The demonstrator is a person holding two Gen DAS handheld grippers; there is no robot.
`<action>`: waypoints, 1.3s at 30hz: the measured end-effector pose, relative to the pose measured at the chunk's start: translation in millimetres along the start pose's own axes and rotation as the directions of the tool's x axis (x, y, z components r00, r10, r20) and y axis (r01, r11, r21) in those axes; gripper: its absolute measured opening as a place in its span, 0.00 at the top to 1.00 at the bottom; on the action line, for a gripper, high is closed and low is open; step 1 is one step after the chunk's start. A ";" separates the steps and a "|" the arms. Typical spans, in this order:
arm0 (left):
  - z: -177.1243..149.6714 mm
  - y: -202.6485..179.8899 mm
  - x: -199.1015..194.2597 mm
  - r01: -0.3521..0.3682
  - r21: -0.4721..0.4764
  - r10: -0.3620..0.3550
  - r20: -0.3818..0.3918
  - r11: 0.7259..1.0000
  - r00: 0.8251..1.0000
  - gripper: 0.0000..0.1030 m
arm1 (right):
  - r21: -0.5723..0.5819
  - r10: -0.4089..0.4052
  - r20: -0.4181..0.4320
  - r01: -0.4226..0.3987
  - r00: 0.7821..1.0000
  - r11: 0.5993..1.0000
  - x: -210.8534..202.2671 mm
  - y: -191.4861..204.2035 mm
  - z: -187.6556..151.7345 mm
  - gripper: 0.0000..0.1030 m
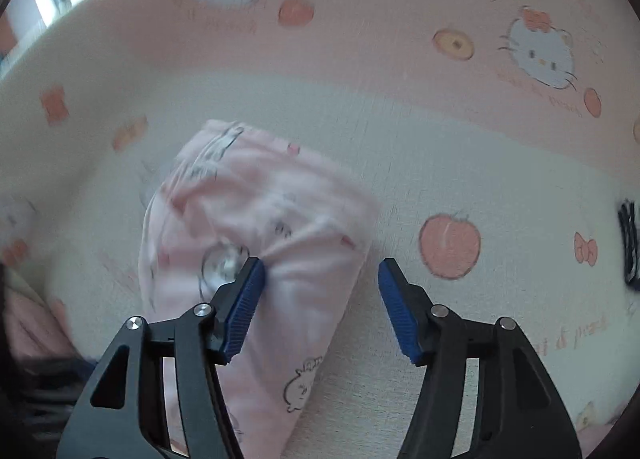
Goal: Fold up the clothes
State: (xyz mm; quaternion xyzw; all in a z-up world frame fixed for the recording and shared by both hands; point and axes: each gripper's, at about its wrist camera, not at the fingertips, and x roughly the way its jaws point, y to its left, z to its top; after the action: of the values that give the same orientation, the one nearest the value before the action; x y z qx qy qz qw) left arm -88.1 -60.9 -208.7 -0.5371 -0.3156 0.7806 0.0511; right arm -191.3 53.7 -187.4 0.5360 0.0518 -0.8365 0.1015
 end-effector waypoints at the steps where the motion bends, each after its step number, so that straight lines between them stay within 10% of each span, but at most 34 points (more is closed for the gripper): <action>1: 3.0 -0.6 -3.5 -0.004 0.014 0.004 0.017 1.000 1.000 0.64 | -0.001 0.006 -0.008 -0.006 1.000 1.000 1.9 -1.3 -1.3 0.41; 12: -8.4 -9.6 15.0 0.071 0.095 -0.064 -0.072 0.993 0.995 0.60 | 0.292 0.122 0.030 -0.126 0.992 0.948 -33.3 -41.3 -55.0 0.41; 14: -12.0 -16.0 18.9 0.014 0.148 -0.004 -0.067 0.989 0.998 0.87 | 0.293 0.149 -0.001 -0.142 0.989 0.945 -29.4 -39.0 -66.8 0.41; 18: -13.8 -15.8 6.7 -0.007 0.151 0.011 -0.024 0.989 1.000 0.91 | 0.296 0.166 -0.023 -0.152 0.986 0.943 -19.0 -34.9 -63.9 0.41; 24: -7.2 -1.2 -4.7 -0.028 0.080 0.029 -0.010 0.996 1.000 0.90 | 0.279 0.202 0.036 -0.204 0.979 0.939 -28.5 -26.7 -52.7 0.41; 28: -7.0 26.6 5.4 -0.092 -0.037 0.090 -0.060 0.995 0.994 0.72 | 0.221 0.212 0.010 -0.209 0.977 0.953 -20.9 -3.7 -62.1 0.41; 32: -1.6 41.3 -12.6 -0.164 -0.089 0.166 0.012 0.982 0.986 0.71 | 0.085 0.075 -0.084 -0.067 0.994 0.994 -5.1 15.7 -70.9 0.38; 39: -1.4 9.0 -2.6 -0.027 0.036 0.027 0.006 0.999 1.000 0.67 | 0.168 0.208 0.028 -0.209 0.978 0.963 -15.7 14.6 -60.9 0.37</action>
State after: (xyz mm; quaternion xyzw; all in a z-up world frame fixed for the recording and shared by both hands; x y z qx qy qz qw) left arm -83.4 -68.5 -211.8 -0.5383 -0.2944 0.7881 0.0493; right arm -127.7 53.1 -198.4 0.5411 -0.0770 -0.8251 0.1430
